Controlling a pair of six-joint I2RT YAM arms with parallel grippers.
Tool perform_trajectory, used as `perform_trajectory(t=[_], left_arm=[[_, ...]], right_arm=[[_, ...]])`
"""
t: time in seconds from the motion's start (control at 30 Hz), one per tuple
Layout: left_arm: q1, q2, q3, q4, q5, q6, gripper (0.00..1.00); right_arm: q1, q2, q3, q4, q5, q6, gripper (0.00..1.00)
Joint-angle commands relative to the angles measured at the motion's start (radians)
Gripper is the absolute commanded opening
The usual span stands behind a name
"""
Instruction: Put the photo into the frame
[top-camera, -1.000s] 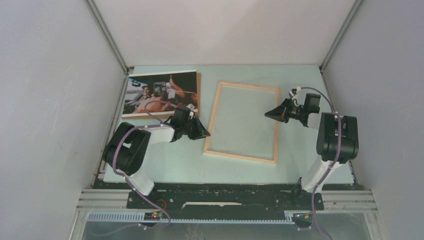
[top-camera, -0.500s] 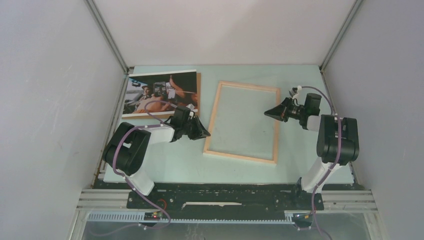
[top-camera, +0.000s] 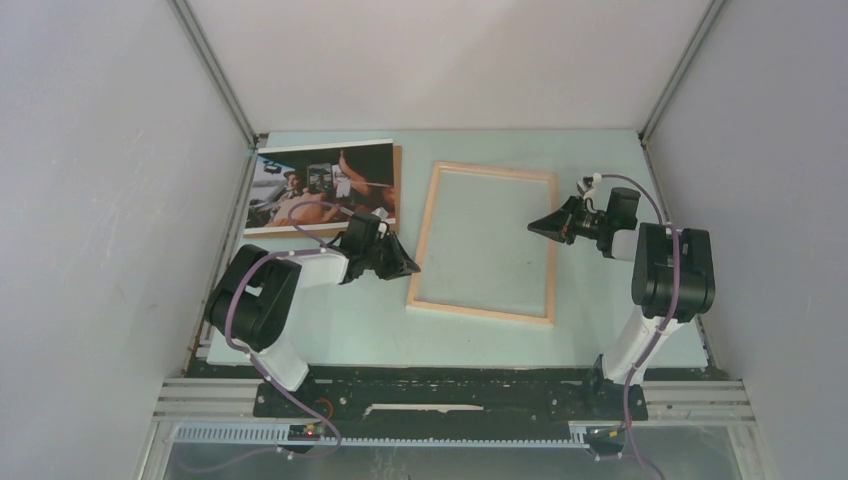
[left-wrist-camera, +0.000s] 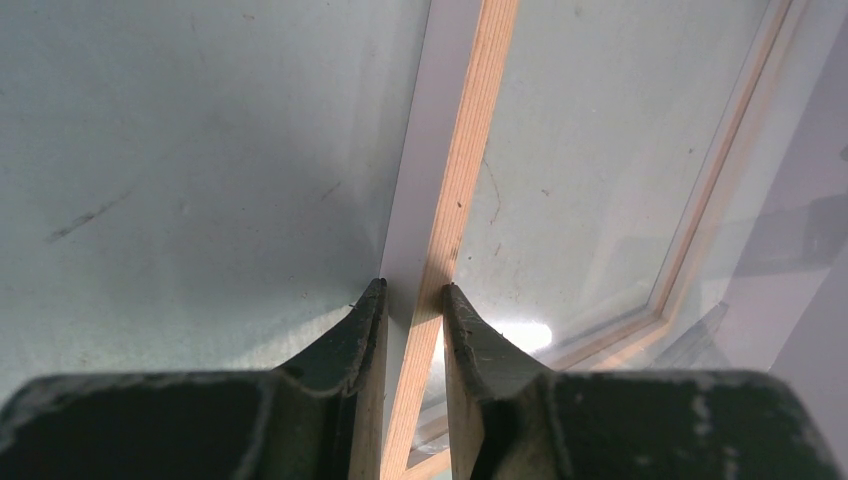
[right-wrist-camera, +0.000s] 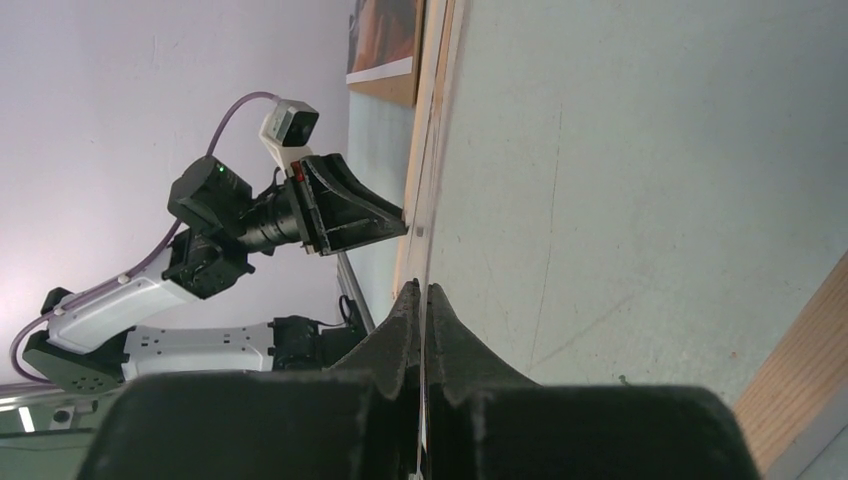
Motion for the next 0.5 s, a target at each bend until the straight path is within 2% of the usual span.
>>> perform_trajectory(t=[0.0,0.27,0.47], left_arm=[[-0.019,-0.006,-0.025,-0.012,0.025,0.011,0.13],[-0.019,0.004,-0.022,-0.013,0.020,0.021,0.13],[-0.019,0.004,-0.026,-0.018,0.019,0.031,0.13]], right_arm=[[0.051,-0.002,0.018,-0.055,-0.078,-0.065,0.00],[0.045,0.032,0.036,-0.042,-0.111,-0.087,0.01],[0.040,0.040,0.081,-0.179,-0.083,-0.196,0.02]])
